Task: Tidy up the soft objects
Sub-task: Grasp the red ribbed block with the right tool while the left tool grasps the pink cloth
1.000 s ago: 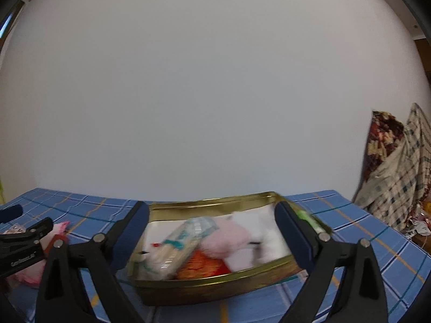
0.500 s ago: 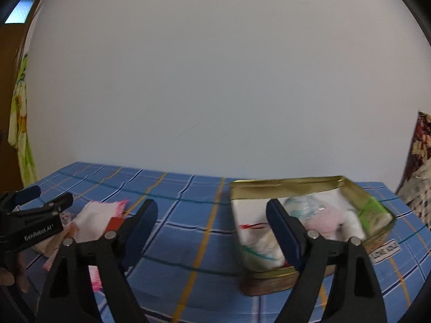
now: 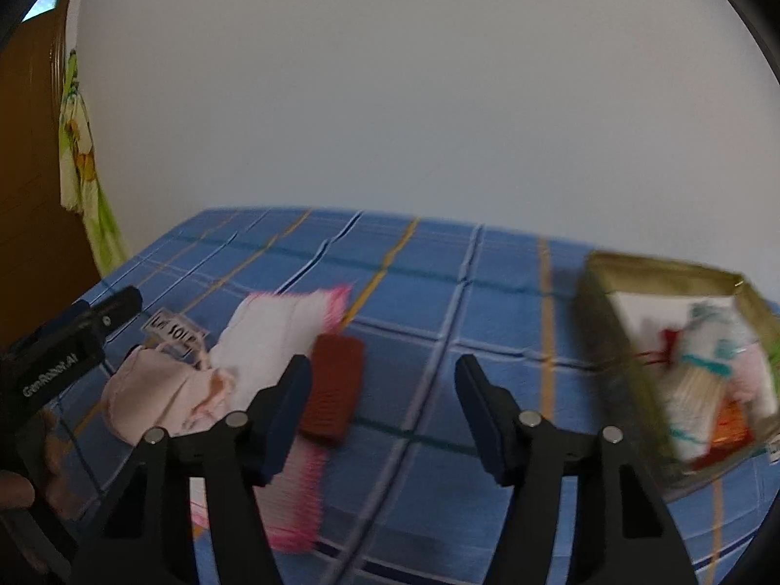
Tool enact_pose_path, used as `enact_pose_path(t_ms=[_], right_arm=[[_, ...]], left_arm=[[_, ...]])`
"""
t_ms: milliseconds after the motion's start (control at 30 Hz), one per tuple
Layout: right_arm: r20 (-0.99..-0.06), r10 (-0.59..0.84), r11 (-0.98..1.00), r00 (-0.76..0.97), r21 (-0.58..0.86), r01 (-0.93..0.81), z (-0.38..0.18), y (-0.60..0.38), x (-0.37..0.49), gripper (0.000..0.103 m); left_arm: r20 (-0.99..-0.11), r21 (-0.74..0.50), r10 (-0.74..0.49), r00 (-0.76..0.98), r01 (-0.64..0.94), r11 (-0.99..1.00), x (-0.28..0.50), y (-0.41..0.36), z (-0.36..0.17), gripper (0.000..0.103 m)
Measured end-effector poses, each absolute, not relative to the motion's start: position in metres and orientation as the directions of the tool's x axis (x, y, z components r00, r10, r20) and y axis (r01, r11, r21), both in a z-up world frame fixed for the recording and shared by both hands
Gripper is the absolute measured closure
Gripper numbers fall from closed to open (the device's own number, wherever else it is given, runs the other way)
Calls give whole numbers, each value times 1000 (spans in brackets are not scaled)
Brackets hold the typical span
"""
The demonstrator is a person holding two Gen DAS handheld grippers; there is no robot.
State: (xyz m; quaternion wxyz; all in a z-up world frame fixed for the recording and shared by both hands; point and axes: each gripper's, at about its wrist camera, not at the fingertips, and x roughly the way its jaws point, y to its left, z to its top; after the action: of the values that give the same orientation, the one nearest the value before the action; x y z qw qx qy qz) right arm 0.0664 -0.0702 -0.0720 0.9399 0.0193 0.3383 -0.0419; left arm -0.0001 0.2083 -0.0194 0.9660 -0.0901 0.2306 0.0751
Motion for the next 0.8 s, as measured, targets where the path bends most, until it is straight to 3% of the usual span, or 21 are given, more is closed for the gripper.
enact_pose_path(t_ms=[300, 400, 500, 633, 800], right_arm=[[-788, 33, 989, 614, 115, 94, -110, -53, 113, 54], [-787, 31, 990, 616, 107, 87, -110, -48, 116, 54], [-786, 35, 991, 617, 107, 81, -110, -51, 114, 65], [-772, 48, 987, 634, 133, 87, -107, -62, 103, 66], [-687, 16, 990, 727, 113, 84, -81, -77, 74, 66]], left_arm=[[-466, -207, 131, 875, -252, 945, -3, 242, -22, 21], [-471, -203, 120, 874, -239, 949, -3, 240, -23, 21], [-459, -178, 115, 881, -218, 959, -5, 235, -22, 21], [-452, -144, 60, 890, -139, 980, -15, 224, -19, 21], [-486, -91, -70, 871, 30, 995, -26, 204, -21, 21]])
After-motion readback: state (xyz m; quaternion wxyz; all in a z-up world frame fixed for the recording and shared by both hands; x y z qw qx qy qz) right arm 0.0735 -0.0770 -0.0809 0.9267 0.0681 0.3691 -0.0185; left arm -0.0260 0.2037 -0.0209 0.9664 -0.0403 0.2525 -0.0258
